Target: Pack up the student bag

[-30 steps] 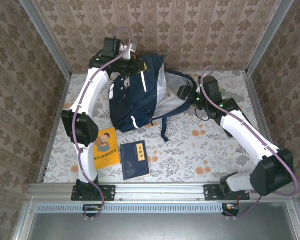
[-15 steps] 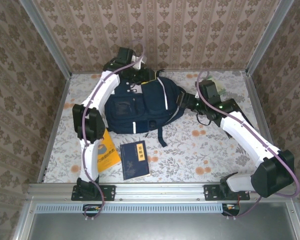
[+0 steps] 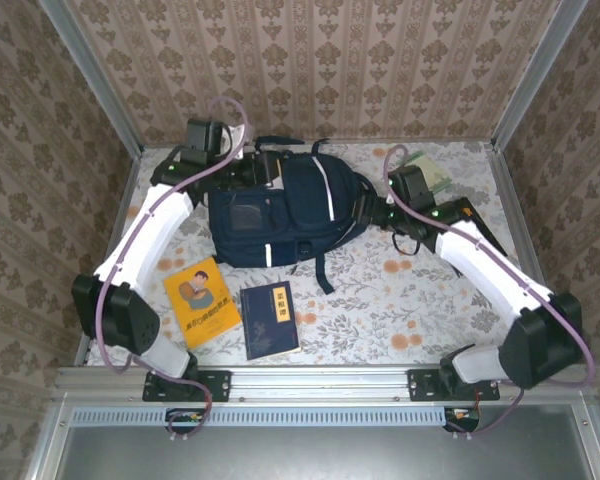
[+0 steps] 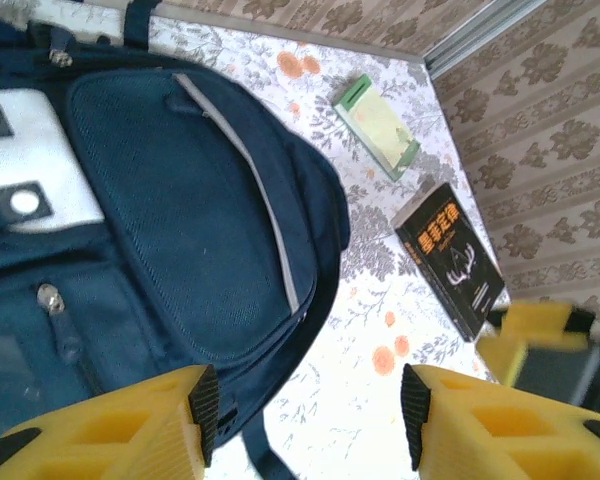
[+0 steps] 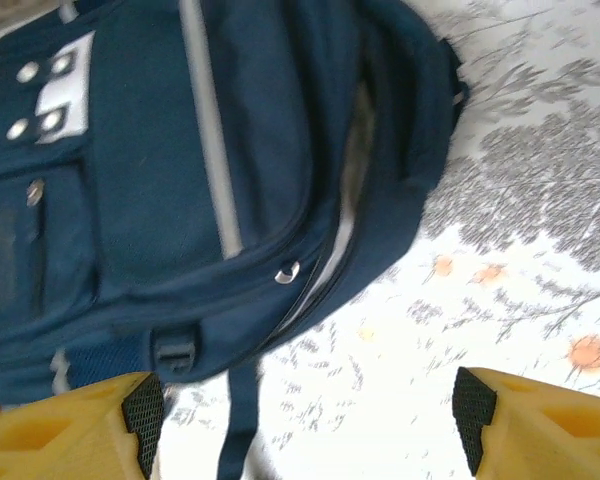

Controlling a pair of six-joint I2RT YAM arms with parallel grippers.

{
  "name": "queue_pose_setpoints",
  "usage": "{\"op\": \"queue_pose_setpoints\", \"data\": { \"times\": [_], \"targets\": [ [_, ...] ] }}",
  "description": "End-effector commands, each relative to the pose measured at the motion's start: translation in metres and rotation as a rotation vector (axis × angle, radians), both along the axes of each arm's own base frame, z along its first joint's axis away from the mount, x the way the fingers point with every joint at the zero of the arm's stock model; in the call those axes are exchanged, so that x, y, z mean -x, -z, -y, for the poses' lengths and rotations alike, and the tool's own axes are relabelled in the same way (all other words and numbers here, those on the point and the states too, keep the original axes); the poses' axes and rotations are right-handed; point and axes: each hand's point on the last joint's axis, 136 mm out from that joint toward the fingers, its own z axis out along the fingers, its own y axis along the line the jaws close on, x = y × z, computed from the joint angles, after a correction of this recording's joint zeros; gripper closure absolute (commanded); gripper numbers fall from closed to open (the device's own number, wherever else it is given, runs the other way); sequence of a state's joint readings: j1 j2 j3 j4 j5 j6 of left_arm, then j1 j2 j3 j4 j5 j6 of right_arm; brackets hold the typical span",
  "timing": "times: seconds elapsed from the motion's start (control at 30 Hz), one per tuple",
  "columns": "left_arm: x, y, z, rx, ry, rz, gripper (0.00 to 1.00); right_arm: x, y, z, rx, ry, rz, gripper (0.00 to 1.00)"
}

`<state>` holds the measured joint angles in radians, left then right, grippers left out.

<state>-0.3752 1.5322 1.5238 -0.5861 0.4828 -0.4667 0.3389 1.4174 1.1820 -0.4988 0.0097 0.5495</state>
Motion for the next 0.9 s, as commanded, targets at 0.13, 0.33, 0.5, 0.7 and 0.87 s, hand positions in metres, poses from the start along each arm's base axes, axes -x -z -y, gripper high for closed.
{"op": "queue_pose_setpoints", "data": {
  "times": [0.13,0.33,0.5,0.7,0.87],
  "targets": [
    [0.034,0.027,0.0,-0.059,0.039,-0.035,0.45,-0.114,0.029,0.115,0.025,0.36,-0.058,0.2],
    [0.046,0.031,-0.003,-0.073,0.063,-0.034,0.45,-0.194,0.054,0.185,0.127,0.432,-0.162,0.18],
    [0.046,0.043,-0.002,-0.08,0.069,-0.057,0.44,-0.24,0.071,0.216,0.182,0.445,-0.145,0.07],
    [0.043,0.055,0.009,-0.05,0.102,-0.114,0.44,-0.273,0.119,0.224,-0.054,0.402,-0.098,0.09],
    [0.042,0.057,0.015,-0.033,0.115,-0.134,0.44,-0.279,0.147,0.229,-0.164,0.441,-0.127,0.14]
  ]
}}
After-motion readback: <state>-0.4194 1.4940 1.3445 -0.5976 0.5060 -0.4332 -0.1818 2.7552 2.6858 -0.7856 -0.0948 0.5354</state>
